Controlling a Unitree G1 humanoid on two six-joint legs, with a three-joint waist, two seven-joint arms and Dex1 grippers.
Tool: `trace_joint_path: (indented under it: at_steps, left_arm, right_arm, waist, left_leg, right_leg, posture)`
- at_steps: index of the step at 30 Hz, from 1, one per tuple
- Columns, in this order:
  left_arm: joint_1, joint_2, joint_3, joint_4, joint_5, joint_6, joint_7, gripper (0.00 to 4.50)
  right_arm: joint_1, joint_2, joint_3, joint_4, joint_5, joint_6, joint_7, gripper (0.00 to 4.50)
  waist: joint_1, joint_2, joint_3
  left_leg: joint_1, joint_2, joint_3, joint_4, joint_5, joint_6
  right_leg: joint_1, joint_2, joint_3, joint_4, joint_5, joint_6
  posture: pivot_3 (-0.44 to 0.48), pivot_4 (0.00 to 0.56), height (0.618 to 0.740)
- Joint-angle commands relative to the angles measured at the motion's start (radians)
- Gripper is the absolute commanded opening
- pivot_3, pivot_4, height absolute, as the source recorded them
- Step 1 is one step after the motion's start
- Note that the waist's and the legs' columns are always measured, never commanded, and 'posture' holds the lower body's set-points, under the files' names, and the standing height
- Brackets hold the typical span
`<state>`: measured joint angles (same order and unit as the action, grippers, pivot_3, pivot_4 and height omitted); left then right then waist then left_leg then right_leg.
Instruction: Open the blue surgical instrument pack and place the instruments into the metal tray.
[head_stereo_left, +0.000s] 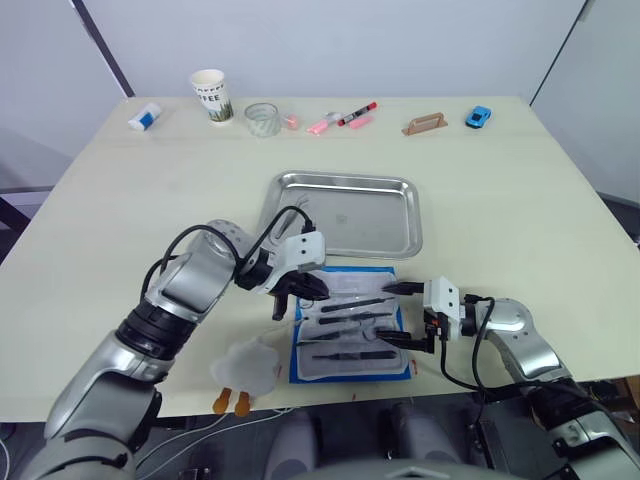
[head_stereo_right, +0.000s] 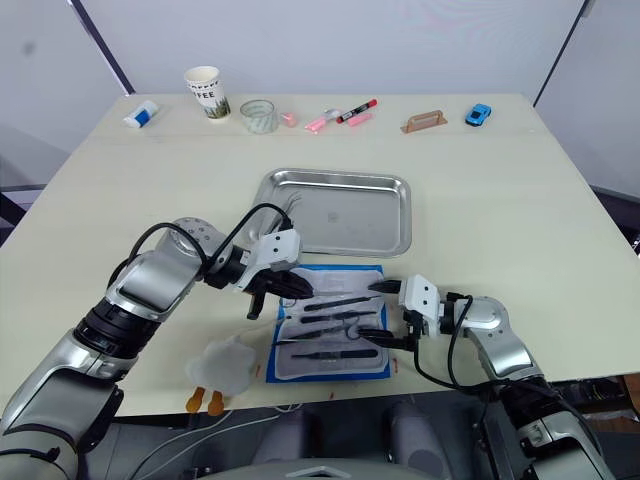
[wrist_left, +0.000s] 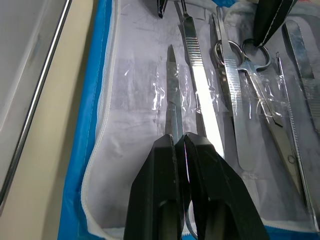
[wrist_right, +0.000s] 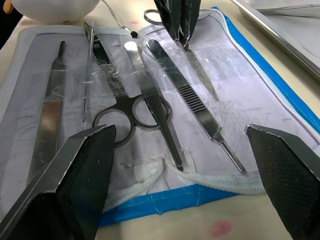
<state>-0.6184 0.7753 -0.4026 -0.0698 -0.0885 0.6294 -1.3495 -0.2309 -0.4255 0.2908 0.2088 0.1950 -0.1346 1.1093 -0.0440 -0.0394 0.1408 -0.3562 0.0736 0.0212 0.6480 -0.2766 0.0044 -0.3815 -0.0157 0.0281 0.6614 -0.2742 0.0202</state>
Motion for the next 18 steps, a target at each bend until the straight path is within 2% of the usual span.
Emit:
trace_joint_path:
  at_steps: [1, 11, 18]
  left_arm:
    - [-0.018, 0.016, 0.029, -0.043, -0.025, 0.007, -0.008, 0.06]
    - [-0.005, 0.063, 0.054, -0.045, -0.064, 0.009, -0.014, 0.06]
    - [0.02, 0.099, 0.1, 0.007, -0.09, -0.083, -0.035, 0.06]
  right_arm:
    - [0.034, -0.002, 0.058, 0.13, -0.112, 0.045, -0.054, 4.5]
    - [0.033, -0.002, 0.061, 0.131, -0.114, 0.047, -0.053, 4.5]
    - [0.032, -0.002, 0.062, 0.134, -0.113, 0.045, -0.051, 4.5]
  waist:
    - [0.0, 0.0, 0.0]
    - [0.0, 0.001, 0.001]
    - [0.0, 0.003, 0.002]
  left_leg:
    - [0.0, 0.0, 0.0, 0.0, 0.0, 0.0]
    - [0.0, 0.0, 0.0, 0.0, 0.0, 0.0]
    - [0.0, 0.0, 0.0, -0.001, 0.0, 0.0]
  right_leg:
    - [0.0, 0.0, 0.0, 0.0, 0.0, 0.0]
    - [0.0, 0.0, 0.0, 0.0, 0.0, 0.0]
    - [-0.001, 0.0, 0.0, 0.0, 0.0, 0.0]
  posture:
    - [0.0, 0.15, 0.737]
    - [0.0, 0.15, 0.737]
    - [0.0, 0.15, 0.737]
